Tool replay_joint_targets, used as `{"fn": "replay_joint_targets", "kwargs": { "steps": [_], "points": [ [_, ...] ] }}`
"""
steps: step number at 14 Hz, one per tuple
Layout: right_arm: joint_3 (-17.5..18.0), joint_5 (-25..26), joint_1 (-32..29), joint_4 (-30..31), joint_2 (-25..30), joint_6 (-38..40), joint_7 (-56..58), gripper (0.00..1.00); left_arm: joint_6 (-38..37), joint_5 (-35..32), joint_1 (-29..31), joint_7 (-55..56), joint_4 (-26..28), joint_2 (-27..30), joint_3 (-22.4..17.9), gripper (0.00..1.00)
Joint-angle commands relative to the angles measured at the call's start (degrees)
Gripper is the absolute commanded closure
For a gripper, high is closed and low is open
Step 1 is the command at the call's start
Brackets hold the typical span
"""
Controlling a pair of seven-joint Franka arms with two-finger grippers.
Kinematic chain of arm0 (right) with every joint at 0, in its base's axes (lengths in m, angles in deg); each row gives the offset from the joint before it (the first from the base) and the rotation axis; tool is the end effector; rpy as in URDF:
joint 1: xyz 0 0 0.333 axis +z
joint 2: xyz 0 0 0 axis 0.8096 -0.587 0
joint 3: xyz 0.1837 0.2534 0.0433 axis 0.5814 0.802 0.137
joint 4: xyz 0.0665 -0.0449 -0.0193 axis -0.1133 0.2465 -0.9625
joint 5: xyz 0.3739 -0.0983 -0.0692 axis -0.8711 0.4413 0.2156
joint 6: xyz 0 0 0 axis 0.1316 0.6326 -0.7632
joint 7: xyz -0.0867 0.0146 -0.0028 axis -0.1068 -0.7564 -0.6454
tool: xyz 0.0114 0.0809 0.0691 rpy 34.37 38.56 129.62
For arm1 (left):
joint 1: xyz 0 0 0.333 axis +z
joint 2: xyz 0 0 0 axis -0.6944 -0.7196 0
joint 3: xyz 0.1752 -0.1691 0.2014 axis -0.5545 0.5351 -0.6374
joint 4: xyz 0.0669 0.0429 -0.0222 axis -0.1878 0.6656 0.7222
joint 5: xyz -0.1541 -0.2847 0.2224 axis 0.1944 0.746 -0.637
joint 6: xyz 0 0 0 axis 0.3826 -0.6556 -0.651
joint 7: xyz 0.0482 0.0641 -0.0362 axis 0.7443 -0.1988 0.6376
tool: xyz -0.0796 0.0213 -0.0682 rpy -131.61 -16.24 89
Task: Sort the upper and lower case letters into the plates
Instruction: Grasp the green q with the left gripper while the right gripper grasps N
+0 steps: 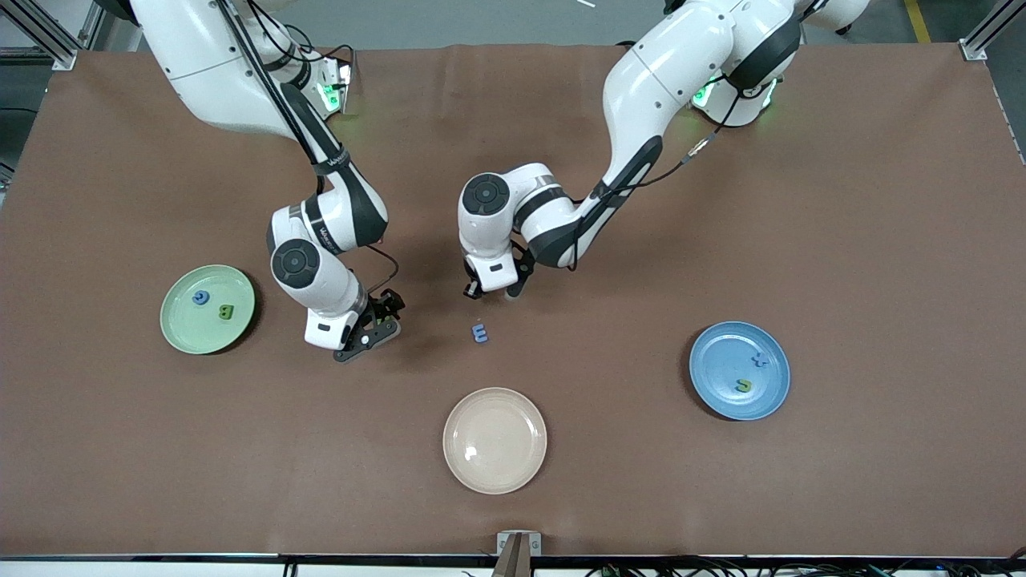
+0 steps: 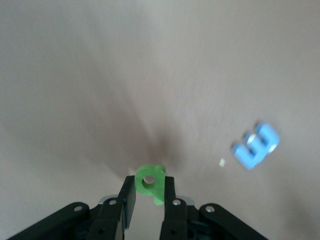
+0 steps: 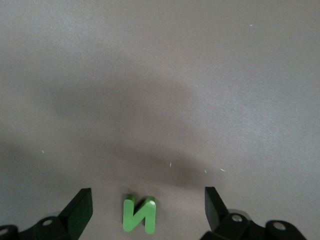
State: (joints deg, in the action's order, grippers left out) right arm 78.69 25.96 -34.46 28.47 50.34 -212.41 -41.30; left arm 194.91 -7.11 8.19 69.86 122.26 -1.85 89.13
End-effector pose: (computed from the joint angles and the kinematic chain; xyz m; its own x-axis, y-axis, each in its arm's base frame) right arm 0.5788 0.2318 0.1958 0.8639 0.5024 0.0352 0.5035 -0.8627 -0.0462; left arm 0.4789 -0.5716 0.2039 0.4375 0.8986 -0.0333 0.8986 -0.4356 0.0522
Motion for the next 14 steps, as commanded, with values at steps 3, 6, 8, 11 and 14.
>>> {"fn": "replay_joint_targets", "kwargs": {
  "steps": [3,6,8,11,14],
  "points": [
    [-0.61,-0.41,0.88,2.06,-0.03,-2.21,0.69,0.08,-7.55,-1.01,8.43,-8.57,7.35,10.75,0.33,1.0],
    [-0.61,-0.42,0.79,2.42,-0.2,-1.6,0.69,0.17,-7.55,-0.75,15.02,-18.4,14.2,17.17,0.42,1.0],
    [-0.61,-0.42,0.79,2.77,-0.2,-1.42,0.69,0.2,-7.55,-0.4,20.64,-27.97,17.38,20.08,0.42,1.0],
    [-0.61,-0.5,0.79,2.86,-0.2,-1.42,0.69,0.22,-7.55,-0.22,27.68,-38.1,18.97,20.09,0.77,1.0],
    [-0.61,-0.42,0.88,2.86,-0.2,-1.42,0.78,0.33,-6.58,-0.57,33.83,-44.07,20.72,19.21,0.69,1.0]
  ]
}}
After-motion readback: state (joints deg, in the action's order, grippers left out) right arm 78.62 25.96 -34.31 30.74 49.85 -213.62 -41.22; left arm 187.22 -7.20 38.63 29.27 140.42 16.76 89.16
